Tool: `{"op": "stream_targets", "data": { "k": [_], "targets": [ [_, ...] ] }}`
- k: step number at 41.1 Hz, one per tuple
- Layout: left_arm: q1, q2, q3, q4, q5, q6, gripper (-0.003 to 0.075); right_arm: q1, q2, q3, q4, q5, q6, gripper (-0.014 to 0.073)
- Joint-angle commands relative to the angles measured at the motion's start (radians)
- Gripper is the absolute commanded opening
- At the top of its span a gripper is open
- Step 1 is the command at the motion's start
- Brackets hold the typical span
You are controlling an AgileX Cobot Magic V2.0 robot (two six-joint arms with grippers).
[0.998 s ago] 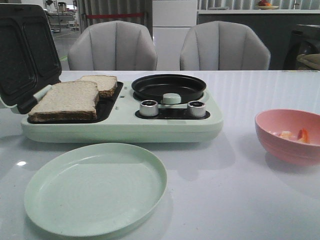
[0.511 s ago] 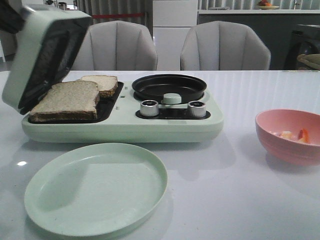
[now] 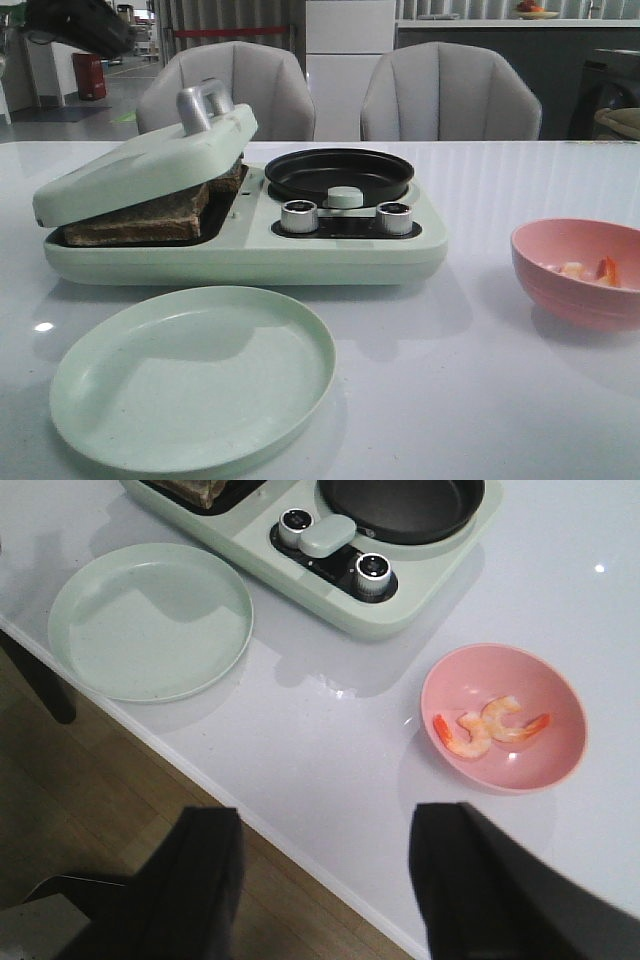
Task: Make breakfast with bread and shrimp
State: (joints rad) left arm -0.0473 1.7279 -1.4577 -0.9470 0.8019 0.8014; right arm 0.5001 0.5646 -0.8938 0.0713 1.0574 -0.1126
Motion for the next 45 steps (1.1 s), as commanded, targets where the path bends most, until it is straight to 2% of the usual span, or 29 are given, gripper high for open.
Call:
{"op": "stream_targets", "data": {
  "k": [1, 9, 20, 27, 33, 37, 45],
  "targets": [
    [-0.035, -0.084, -0.034, -0.060, -0.010, 0.015, 0.0101, -0.006, 0.003, -0.023, -0.005, -0.074, -0.003, 0.0483],
    [-0.124, -0.153, -0.034, -0.049, 0.024, 0.030, 0.0101, -0.006, 0.003, -0.023, -0.005, -0.074, -0.003, 0.0483],
    [-0.343, -0.267, 0.000, -0.008, 0.060, 0.062, 0.0102, -0.006, 0.003, -0.023, -0.005, -0.074, -0.003, 0.0483],
    [-0.494, -0.346, 0.094, 0.048, 0.056, 0.062, 0.0102, -0.006, 0.003, -0.023, -0.005, -0.074, -0.003, 0.0483],
    [-0.625, -0.416, 0.201, 0.156, 0.054, 0.062, 0.0102, -0.006, 0.003, -0.023, -0.005, -0.074, -0.003, 0.0483],
    [-0.695, -0.473, 0.268, 0.253, 0.019, -0.002, 0.0102, -0.006, 0.003, -0.023, -0.005, -0.074, -0.003, 0.0483],
    [-0.734, -0.579, 0.368, 0.572, -0.060, -0.310, 0.0104, -0.006, 0.003, -0.023, -0.005, -0.074, -0.003, 0.0483]
  ]
}}
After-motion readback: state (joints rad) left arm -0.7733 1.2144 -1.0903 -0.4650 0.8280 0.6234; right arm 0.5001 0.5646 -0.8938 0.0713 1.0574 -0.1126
